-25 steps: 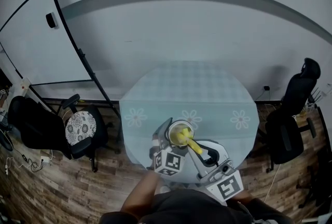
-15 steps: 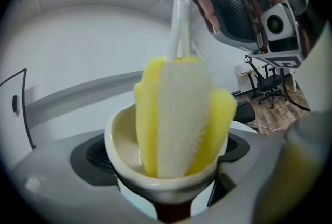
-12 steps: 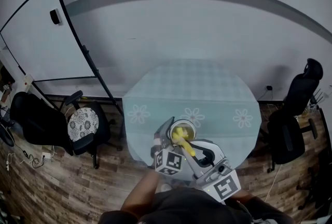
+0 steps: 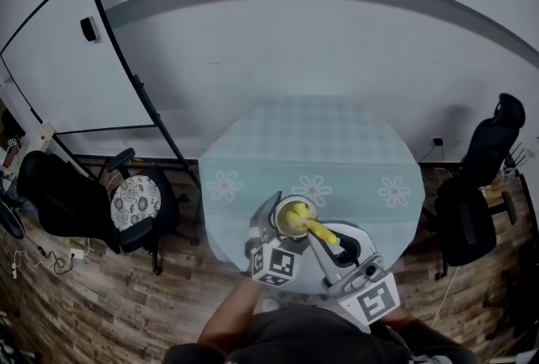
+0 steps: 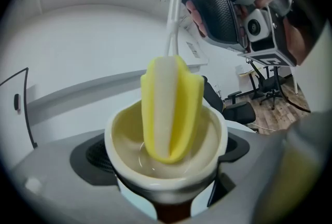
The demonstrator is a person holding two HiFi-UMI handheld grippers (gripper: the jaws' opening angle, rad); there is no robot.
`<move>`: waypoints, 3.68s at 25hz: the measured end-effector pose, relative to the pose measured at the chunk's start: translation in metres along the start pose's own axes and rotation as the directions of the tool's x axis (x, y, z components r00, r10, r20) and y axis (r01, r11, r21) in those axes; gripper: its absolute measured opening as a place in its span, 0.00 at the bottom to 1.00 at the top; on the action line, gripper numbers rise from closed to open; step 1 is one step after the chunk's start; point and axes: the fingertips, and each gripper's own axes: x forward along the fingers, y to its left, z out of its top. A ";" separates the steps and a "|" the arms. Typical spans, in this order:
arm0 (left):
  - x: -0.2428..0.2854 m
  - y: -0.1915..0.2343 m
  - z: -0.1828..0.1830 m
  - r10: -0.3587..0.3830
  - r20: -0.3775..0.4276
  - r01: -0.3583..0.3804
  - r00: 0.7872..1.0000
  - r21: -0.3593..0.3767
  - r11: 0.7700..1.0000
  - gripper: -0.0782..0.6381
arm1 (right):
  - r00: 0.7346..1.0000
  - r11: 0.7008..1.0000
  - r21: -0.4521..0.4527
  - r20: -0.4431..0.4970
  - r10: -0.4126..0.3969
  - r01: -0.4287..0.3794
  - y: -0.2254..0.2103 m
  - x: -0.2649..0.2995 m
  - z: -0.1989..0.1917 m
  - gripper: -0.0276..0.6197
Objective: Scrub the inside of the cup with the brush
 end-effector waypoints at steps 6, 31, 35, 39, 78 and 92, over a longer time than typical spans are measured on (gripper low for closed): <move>0.008 0.001 -0.016 -0.017 -0.034 0.015 0.999 -0.058 0.998 0.91 | 0.998 0.999 -0.010 0.041 0.052 -0.052 0.006 0.000 0.019 0.10; 0.017 0.017 -0.059 -0.006 -0.103 -0.017 0.995 -0.215 0.976 0.91 | 0.944 0.954 -0.007 -0.144 -0.296 0.299 -0.094 -0.055 -0.057 0.10; 0.021 0.009 -0.069 -0.033 -0.121 0.005 0.992 -0.225 0.974 0.91 | 0.933 0.951 0.002 -0.194 -0.304 0.310 -0.095 -0.062 -0.085 0.10; 0.034 -0.003 -0.082 -0.059 -0.137 0.025 0.989 -0.241 0.970 0.91 | 0.926 0.950 0.016 -0.228 -0.301 0.313 -0.100 -0.063 -0.105 0.10; 0.131 -0.162 -0.311 -0.230 -0.387 0.048 0.893 -0.426 0.903 0.91 | 0.859 0.916 0.193 -0.455 -0.233 0.351 -0.106 -0.123 -0.314 0.10; 0.130 -0.168 -0.312 -0.262 -0.397 0.069 0.879 -0.438 0.896 0.91 | 0.865 0.905 0.219 -0.439 -0.241 0.364 -0.099 -0.128 -0.304 0.10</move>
